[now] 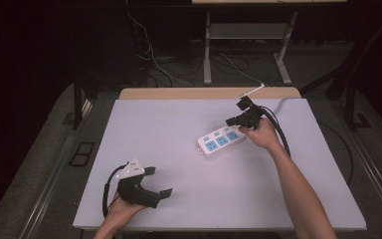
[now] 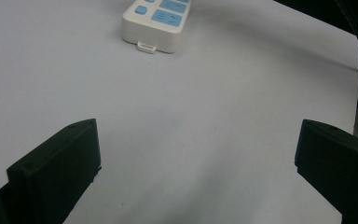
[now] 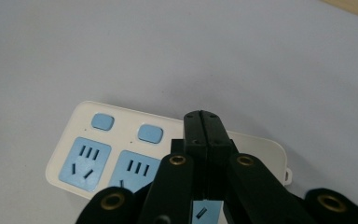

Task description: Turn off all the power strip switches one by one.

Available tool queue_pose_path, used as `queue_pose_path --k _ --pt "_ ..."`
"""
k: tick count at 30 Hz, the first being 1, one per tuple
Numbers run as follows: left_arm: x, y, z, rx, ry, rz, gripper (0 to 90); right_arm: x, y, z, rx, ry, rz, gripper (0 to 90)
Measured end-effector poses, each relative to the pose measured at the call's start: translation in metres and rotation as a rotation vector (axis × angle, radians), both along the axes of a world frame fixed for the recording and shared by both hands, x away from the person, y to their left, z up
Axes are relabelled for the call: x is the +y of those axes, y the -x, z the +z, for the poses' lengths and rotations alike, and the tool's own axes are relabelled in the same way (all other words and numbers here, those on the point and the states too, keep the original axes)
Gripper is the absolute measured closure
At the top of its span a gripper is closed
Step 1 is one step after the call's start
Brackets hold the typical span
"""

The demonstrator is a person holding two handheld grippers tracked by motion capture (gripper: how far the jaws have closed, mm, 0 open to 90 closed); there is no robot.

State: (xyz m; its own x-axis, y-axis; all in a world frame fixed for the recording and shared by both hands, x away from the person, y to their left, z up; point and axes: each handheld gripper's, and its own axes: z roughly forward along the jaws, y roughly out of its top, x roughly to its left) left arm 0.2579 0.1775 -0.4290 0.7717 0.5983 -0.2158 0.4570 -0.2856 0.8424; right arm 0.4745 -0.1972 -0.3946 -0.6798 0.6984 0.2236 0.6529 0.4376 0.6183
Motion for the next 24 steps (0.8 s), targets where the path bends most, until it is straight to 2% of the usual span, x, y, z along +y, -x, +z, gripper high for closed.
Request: queue_pose_path --k 14,18,24 --pt "0.002 0.000 0.000 -0.002 0.001 0.002 0.0 0.006 -0.006 -0.015 0.029 0.015 0.010 90.0" --pt "0.002 0.000 0.000 -0.001 -0.001 0.000 0.0 0.008 -0.006 -0.018 0.033 0.051 0.010 90.0" --pt "0.001 0.000 0.000 0.001 0.000 -0.003 0.0 0.007 -0.006 -0.019 0.028 0.045 0.011 89.9"
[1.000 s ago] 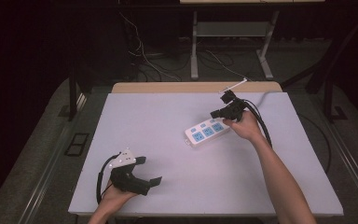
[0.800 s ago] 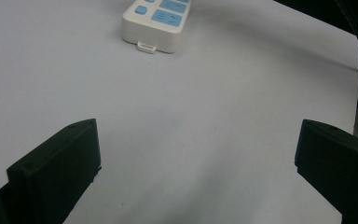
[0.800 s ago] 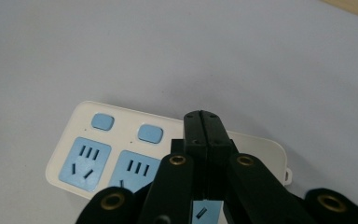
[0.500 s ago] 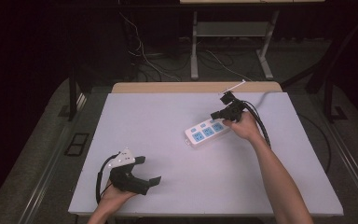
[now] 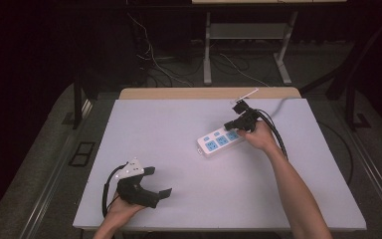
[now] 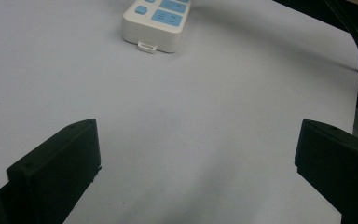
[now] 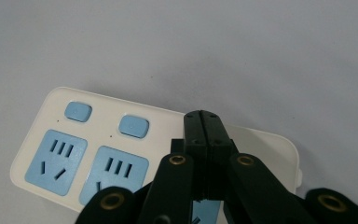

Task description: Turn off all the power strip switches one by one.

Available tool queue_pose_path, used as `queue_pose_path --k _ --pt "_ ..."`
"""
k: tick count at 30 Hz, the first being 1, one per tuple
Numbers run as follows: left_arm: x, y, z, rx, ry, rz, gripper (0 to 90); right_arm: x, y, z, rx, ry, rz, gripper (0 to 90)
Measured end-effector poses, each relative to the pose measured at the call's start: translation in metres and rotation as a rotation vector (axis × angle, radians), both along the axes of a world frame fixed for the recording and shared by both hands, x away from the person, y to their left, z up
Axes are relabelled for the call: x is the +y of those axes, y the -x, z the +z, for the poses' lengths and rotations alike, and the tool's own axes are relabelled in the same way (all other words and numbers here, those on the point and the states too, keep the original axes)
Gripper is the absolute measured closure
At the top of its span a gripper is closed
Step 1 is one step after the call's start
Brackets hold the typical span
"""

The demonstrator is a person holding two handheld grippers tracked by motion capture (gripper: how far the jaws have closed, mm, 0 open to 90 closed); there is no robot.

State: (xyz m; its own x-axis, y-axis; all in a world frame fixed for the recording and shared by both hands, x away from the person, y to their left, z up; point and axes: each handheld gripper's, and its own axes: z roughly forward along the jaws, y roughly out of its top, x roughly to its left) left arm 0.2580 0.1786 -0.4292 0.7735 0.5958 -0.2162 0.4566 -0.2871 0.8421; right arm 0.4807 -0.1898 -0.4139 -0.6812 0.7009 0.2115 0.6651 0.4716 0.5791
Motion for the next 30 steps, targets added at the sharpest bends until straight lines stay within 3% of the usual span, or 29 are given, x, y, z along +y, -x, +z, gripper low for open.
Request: queue_pose_path --k 9,16,23,30 --pt "-0.0002 0.0001 0.0002 -0.003 0.000 -0.003 0.0 -0.0001 0.0001 -0.0006 -0.013 0.002 0.004 89.9" --pt "0.0006 0.0002 0.0007 -0.006 -0.001 0.002 0.0 -0.0038 -0.0014 -0.0032 0.010 -0.042 -0.009 90.0" --pt "-0.0013 0.0018 0.0013 -0.009 -0.004 -0.003 0.0 -0.0064 0.0000 -0.0063 0.002 -0.069 -0.020 90.0" --pt "-0.0005 0.0031 0.0025 -0.016 -0.002 -0.001 0.0 -0.0044 0.0030 -0.0067 -0.014 -0.057 -0.033 90.0"
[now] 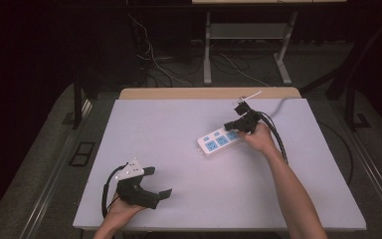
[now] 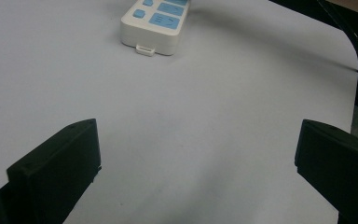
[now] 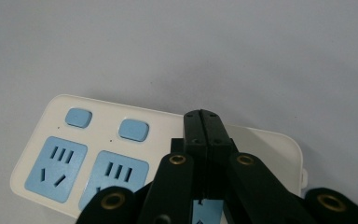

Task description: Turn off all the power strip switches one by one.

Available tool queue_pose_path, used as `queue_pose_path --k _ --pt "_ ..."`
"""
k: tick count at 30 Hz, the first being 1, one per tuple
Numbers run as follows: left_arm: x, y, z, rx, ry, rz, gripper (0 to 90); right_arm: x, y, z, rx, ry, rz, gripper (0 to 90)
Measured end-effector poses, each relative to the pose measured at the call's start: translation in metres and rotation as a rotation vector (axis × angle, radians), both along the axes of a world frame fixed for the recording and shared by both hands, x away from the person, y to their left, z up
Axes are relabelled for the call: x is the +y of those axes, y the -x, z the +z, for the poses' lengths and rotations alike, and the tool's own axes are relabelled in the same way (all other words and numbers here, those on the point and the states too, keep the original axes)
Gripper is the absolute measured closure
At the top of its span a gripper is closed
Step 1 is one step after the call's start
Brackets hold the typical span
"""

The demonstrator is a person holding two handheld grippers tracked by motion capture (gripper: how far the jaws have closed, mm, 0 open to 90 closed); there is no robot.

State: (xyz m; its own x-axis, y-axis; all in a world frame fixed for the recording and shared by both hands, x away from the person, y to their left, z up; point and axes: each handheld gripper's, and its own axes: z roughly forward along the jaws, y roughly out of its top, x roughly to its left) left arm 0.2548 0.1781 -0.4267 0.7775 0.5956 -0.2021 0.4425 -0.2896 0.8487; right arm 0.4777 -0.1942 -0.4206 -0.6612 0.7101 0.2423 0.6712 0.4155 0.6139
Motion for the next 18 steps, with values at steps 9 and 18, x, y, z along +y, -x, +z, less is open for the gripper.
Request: queue_pose_path --k 9,18 --pt "0.0002 -0.0020 -0.0013 0.007 -0.002 0.000 0.0 -0.0022 0.0002 -0.0013 -0.006 -0.017 0.007 90.0" --pt "0.0009 -0.0034 -0.0021 0.011 -0.002 -0.002 0.0 -0.0008 0.0011 0.0037 -0.018 -0.014 0.015 90.0"
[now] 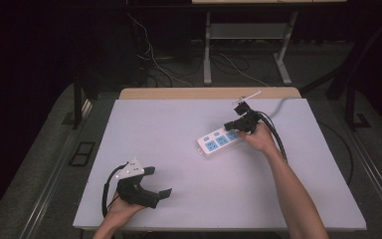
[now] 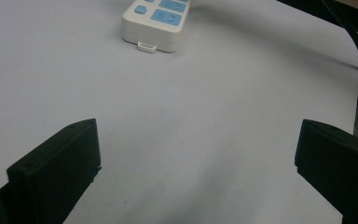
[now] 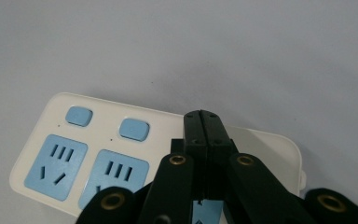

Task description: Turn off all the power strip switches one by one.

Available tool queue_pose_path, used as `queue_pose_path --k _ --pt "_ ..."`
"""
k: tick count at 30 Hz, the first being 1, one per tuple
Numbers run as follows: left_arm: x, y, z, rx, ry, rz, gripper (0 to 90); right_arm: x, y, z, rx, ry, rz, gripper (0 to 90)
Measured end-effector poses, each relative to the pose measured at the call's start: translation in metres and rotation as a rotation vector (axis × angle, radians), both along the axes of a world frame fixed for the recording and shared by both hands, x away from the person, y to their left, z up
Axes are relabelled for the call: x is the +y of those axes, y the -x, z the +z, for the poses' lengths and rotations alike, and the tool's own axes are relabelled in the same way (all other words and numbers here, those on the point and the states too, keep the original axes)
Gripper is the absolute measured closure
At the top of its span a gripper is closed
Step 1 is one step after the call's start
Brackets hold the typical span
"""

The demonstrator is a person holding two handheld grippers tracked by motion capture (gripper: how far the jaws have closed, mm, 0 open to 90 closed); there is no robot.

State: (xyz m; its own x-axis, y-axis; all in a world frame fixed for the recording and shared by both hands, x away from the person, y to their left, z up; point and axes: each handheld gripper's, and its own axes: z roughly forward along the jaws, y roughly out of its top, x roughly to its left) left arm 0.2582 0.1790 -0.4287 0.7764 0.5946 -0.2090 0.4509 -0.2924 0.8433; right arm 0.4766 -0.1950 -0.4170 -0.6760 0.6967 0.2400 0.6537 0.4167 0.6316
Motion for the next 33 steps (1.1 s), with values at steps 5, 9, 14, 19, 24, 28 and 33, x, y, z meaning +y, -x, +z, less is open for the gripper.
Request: queue_pose_path --k 5,9,14,19,24,28,33 --pt "0.000 -0.001 0.000 0.003 0.000 0.001 0.0 -0.005 0.003 0.006 -0.009 -0.028 -0.004 90.0" --pt "0.000 -0.001 -0.001 0.006 0.001 0.003 0.0 -0.014 0.004 0.016 -0.031 -0.089 -0.018 90.0" --pt "-0.001 0.000 -0.001 0.005 0.003 0.003 0.0 -0.028 0.007 0.025 -0.039 -0.096 -0.044 90.0" --pt "-0.002 0.000 -0.001 0.004 0.003 0.001 0.0 -0.043 0.014 0.032 -0.049 -0.094 -0.070 89.8" --pt "-0.003 0.001 0.000 0.003 0.003 -0.002 0.0 -0.057 0.025 0.035 -0.051 -0.091 -0.100 88.3" --pt "-0.004 0.001 -0.001 0.006 0.006 -0.002 0.0 -0.068 0.037 0.037 -0.051 -0.119 -0.129 80.3" --pt "-0.006 0.001 0.000 0.005 0.005 -0.010 0.0 -0.081 0.055 0.038 -0.029 -0.141 -0.172 64.3"
